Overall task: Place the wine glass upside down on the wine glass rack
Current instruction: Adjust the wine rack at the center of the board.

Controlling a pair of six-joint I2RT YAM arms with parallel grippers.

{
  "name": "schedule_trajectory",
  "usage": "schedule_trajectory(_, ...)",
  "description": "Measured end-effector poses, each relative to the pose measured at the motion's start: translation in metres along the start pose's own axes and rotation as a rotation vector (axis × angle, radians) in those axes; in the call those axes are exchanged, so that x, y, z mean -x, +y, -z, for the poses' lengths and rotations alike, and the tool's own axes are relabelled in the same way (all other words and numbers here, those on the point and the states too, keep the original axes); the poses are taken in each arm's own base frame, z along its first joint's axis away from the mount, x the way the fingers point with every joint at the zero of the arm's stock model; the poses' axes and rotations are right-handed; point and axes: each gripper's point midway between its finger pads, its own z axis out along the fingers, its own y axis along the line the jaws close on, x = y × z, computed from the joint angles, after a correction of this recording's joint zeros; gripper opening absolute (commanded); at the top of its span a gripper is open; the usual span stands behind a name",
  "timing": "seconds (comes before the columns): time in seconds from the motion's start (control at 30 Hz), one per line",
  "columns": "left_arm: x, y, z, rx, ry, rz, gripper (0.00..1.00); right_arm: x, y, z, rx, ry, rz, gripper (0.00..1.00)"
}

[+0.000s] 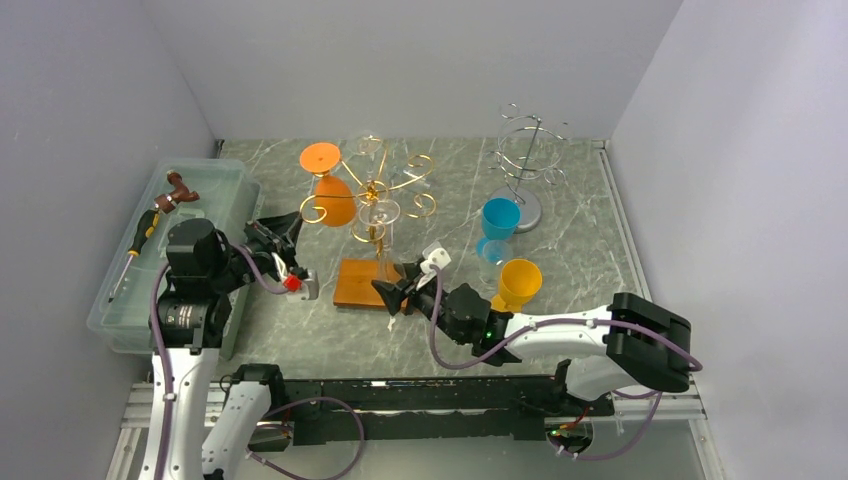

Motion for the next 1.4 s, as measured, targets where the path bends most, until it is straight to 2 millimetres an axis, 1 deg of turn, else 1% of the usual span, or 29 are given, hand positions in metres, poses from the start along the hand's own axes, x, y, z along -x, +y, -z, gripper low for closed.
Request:
schedule_trajectory(0.23, 0.007, -0.009, 0.006, -0.031, -0.006, -0.095, 0.20, -0.004, 0.010, 0.002, 0.030, 0.011, 0.003, 0.22)
schedule_trajectory(0.43, 0.016, -0.019, 0.015, -0.044, -0.012, -0.158, 0.20, -0.017, 0.018, 0.001, 0.063, 0.044, 0.025, 0.21)
schedule_trajectory(0.6, 0.021, -0.027, 0.014, -0.058, -0.038, -0.185, 0.19, -0.018, 0.029, -0.002, 0.100, 0.048, 0.044, 0.20)
schedule_trajectory(0.8, 0.022, -0.027, 0.013, -0.058, -0.041, -0.201, 0.19, -0.014, 0.044, 0.001, 0.152, 0.025, 0.072, 0.21)
schedule_trajectory(1.07, 0.022, -0.027, 0.013, -0.059, -0.043, -0.206, 0.18, -0.006, 0.057, 0.004, 0.190, -0.025, 0.106, 0.19)
schedule_trajectory(1.17, 0.022, -0.027, 0.012, -0.059, -0.043, -0.208, 0.18, -0.006, 0.058, 0.009, 0.199, -0.042, 0.104, 0.18)
schedule_trajectory(1.3, 0.022, -0.027, 0.012, -0.058, -0.044, -0.210, 0.18, -0.016, 0.055, 0.020, 0.208, -0.036, 0.110, 0.18)
schedule_trajectory(1.4, 0.022, -0.027, 0.012, -0.058, -0.045, -0.211, 0.18, -0.013, 0.056, 0.024, 0.214, -0.055, 0.101, 0.18)
